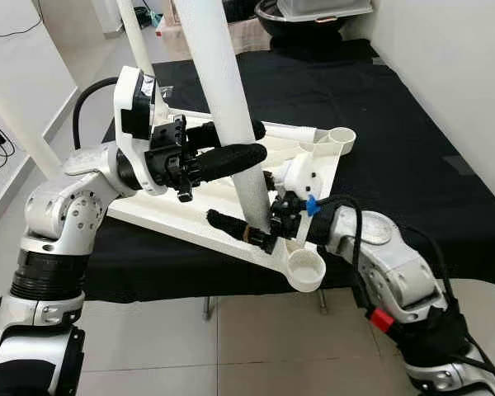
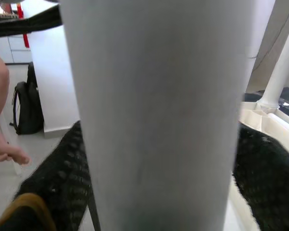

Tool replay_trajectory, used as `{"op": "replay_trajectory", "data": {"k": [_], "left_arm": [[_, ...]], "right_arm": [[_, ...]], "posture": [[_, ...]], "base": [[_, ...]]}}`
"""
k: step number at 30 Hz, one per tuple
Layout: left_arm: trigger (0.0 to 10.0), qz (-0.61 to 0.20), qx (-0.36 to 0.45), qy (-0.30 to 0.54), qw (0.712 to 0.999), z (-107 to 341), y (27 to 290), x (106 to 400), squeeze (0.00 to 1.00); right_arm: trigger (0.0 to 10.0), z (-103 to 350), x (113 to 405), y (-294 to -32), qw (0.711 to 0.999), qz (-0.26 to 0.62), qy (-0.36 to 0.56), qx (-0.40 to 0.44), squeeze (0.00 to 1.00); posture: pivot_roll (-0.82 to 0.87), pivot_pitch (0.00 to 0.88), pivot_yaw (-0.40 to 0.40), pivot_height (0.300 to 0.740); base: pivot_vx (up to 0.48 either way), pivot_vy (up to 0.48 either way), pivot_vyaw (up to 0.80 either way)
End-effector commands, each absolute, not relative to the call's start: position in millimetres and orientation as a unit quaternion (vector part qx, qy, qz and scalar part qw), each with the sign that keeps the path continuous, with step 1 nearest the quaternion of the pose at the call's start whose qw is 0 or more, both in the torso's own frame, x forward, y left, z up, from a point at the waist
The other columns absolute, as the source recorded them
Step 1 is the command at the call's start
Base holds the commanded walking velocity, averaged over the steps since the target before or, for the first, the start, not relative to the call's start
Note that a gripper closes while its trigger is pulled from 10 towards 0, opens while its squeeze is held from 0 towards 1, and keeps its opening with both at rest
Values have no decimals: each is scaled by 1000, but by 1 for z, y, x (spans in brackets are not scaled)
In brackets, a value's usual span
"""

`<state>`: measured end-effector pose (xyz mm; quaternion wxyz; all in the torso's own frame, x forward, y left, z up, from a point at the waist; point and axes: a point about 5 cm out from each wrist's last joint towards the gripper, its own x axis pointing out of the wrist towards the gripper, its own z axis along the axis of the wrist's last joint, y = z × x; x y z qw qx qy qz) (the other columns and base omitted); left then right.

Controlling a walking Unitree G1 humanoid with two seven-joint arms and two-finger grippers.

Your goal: Building children table

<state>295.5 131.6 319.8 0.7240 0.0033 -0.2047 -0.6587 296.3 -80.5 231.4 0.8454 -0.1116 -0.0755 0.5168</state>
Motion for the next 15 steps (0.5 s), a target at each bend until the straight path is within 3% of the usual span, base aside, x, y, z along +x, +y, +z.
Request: {"op": "replay_trajectory", "data": {"k": [1, 15], "left_arm": [[0, -667, 1, -208, 715, 319, 131, 293, 0], [0, -676, -4, -205, 707, 316, 126, 290, 0]], "right_arm": [[39, 234, 295, -74, 839, 522, -83, -127, 0], [0, 231, 296, -72, 849, 513, -42, -118, 0]], "posture": [[-46, 116, 90, 740], [-51, 115, 85, 740]], "base": [[0, 0, 0], [0, 0, 0]]}}
